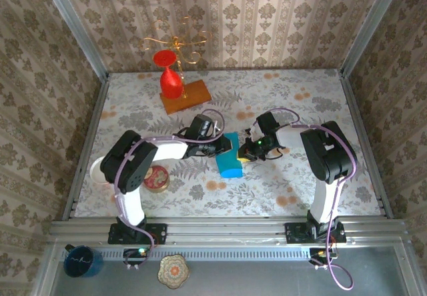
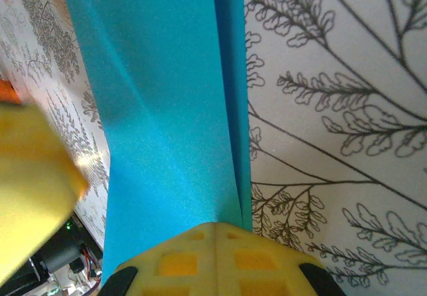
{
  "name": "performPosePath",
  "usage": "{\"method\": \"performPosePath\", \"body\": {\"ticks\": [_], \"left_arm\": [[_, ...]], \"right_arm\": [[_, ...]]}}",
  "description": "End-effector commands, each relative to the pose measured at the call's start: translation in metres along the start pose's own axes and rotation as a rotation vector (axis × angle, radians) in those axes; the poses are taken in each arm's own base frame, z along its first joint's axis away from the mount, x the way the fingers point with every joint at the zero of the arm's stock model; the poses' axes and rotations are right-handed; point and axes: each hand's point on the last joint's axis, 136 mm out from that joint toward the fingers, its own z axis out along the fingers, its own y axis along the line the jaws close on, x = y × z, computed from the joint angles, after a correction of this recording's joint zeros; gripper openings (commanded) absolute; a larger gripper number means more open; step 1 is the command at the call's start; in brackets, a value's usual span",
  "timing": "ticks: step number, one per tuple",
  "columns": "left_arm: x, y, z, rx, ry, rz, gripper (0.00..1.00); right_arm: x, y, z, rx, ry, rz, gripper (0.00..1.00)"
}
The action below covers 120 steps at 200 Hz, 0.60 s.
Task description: Fold a paper plane with a square sheet of paper (pick it up from the middle)
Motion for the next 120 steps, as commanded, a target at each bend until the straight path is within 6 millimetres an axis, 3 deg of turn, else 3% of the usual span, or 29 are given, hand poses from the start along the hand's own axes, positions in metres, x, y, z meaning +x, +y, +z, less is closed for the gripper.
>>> {"method": "performPosePath", "body": {"ticks": [1, 28, 73, 120], "left_arm": [[0.024, -0.002, -0.018, -0.036, 0.075, 0.029, 0.13], [0.033, 0.001, -0.019, -0.031, 0.101, 0.015, 0.13], [0.031, 0.006, -0.003, -0.023, 0.121, -0.027, 0.12], [0.043, 0.06, -0.005, -0.152, 0.093, -0.049, 0.11]], "right_arm": [[0.055, -0.112, 0.009, 0.405, 0.107, 0.234, 0.05], [0.055, -0.112, 0.009, 0.404, 0.107, 0.234, 0.06], [0.055, -0.112, 0.009, 0.404, 0.107, 0.234, 0.06], [0.054, -0.114, 0.007, 0.42, 0.102, 0.234, 0.06]]}}
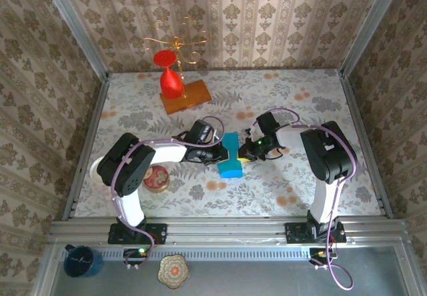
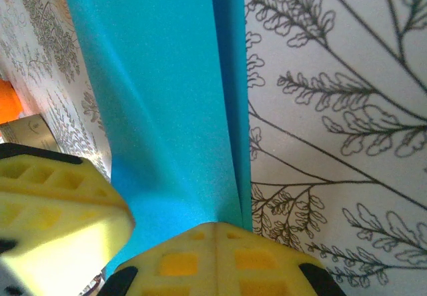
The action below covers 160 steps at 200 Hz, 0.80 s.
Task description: Fold a paper plane with a square sheet of paper (pick it up from the middle)
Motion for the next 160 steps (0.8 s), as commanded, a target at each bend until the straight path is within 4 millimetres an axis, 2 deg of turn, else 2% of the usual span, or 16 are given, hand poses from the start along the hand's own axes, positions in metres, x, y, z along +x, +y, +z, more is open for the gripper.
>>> {"method": "performPosePath", "body": {"ticks": [1, 44, 56, 77, 111, 137, 160], "left_arm": [[0.009, 0.034, 0.001, -0.072, -0.003, -0.024, 0.11], [0.033, 0.077, -0.014, -0.154, 0.008, -0.077, 0.11], [0.036, 0.082, -0.022, -0.165, 0.006, -0.085, 0.11], [0.029, 0.063, -0.038, -0.142, -0.023, -0.049, 0.11], [0.011, 0.008, -0.052, -0.075, -0.075, 0.057, 0.12], [0.008, -0.014, -0.039, -0.025, -0.068, 0.08, 0.12], [0.014, -0.015, -0.017, -0.018, -0.016, 0.076, 0.12]], "right_arm": [[0.055, -0.114, 0.007, 0.422, 0.104, 0.235, 0.05], [0.056, -0.118, 0.007, 0.436, 0.106, 0.244, 0.05], [0.056, -0.118, 0.006, 0.438, 0.103, 0.245, 0.05], [0.055, -0.117, 0.005, 0.438, 0.098, 0.246, 0.05], [0.056, -0.117, 0.005, 0.437, 0.096, 0.247, 0.05], [0.057, -0.118, 0.006, 0.433, 0.097, 0.247, 0.05], [0.057, -0.118, 0.006, 0.431, 0.099, 0.249, 0.05]]}}
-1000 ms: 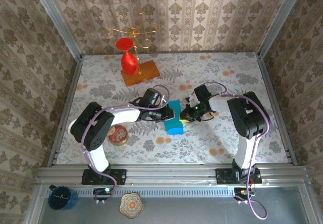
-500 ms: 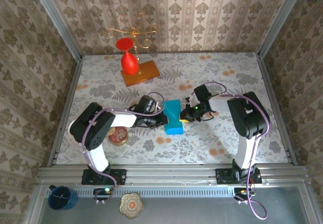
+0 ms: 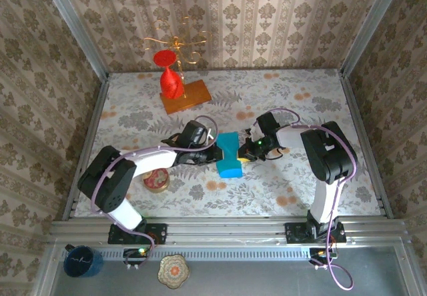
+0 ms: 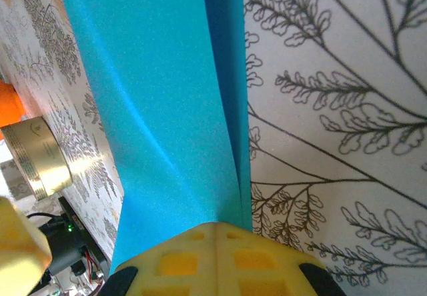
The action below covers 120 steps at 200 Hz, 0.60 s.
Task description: Fold a paper plane with a square sheet of paper (pick it up from the middle)
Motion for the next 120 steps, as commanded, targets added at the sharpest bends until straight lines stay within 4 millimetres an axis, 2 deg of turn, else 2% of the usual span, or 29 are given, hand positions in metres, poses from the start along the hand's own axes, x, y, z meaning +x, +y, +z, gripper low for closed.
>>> {"method": "performPosePath", "body": {"ticks": [1, 12, 32, 62, 87, 98, 109, 120], "left_arm": [[0.008, 0.0, 0.02, -0.002, 0.055, -0.005, 0.12], [0.015, 0.005, 0.025, -0.017, 0.076, -0.012, 0.12], [0.029, 0.026, 0.031, -0.056, 0.11, -0.057, 0.12], [0.05, 0.054, 0.027, -0.094, 0.139, -0.117, 0.12], [0.072, 0.082, 0.012, -0.177, 0.166, -0.152, 0.12], [0.076, 0.092, 0.002, -0.208, 0.154, -0.172, 0.11], [0.073, 0.093, -0.007, -0.211, 0.129, -0.178, 0.11], [0.062, 0.082, -0.014, -0.193, 0.092, -0.153, 0.11]], "right_arm": [[0.057, -0.118, 0.006, 0.435, 0.104, 0.24, 0.05], [0.056, -0.118, 0.006, 0.434, 0.102, 0.239, 0.05], [0.056, -0.118, 0.006, 0.433, 0.1, 0.236, 0.05], [0.056, -0.12, 0.006, 0.446, 0.102, 0.246, 0.05], [0.055, -0.121, 0.005, 0.453, 0.093, 0.252, 0.05], [0.054, -0.121, 0.004, 0.455, 0.086, 0.254, 0.05], [0.053, -0.121, 0.004, 0.454, 0.081, 0.253, 0.05], [0.052, -0.12, 0.003, 0.452, 0.078, 0.253, 0.05]]}}
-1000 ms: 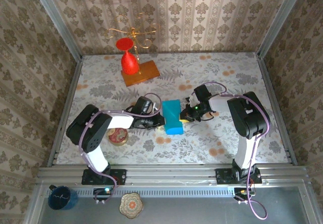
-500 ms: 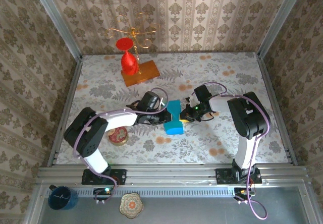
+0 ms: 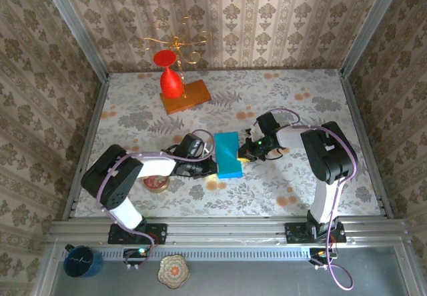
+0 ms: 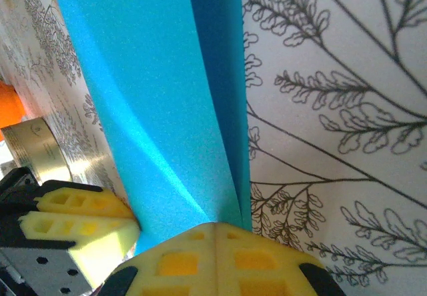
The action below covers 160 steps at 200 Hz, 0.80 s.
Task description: Fold a paper plane with a square sheet of paper (pick it up from the middle)
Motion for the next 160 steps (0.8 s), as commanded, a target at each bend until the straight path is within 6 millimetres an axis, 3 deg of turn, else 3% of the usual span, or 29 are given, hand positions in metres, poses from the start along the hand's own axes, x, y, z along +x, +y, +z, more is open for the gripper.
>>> {"method": "performPosePath", "body": {"ticks": [1, 41, 70, 99, 131, 160], "left_arm": [[0.014, 0.029, -0.016, -0.121, 0.015, -0.058, 0.11], [-0.02, -0.038, -0.026, 0.018, -0.089, 0.047, 0.11], [-0.02, -0.055, -0.002, 0.04, -0.037, 0.074, 0.11], [0.0, -0.04, 0.017, -0.03, 0.063, 0.04, 0.11], [0.019, -0.011, 0.018, -0.095, 0.095, -0.017, 0.11], [0.054, 0.018, 0.017, -0.151, 0.171, -0.052, 0.12]], "right_arm": [[0.051, -0.12, 0.003, 0.453, 0.079, 0.248, 0.05], [0.05, -0.116, 0.004, 0.429, 0.066, 0.246, 0.05], [0.05, -0.116, 0.006, 0.414, 0.065, 0.239, 0.05], [0.05, -0.114, 0.006, 0.408, 0.064, 0.233, 0.05], [0.047, -0.114, 0.005, 0.408, 0.054, 0.23, 0.05], [0.048, -0.117, 0.003, 0.424, 0.047, 0.233, 0.05]]}}
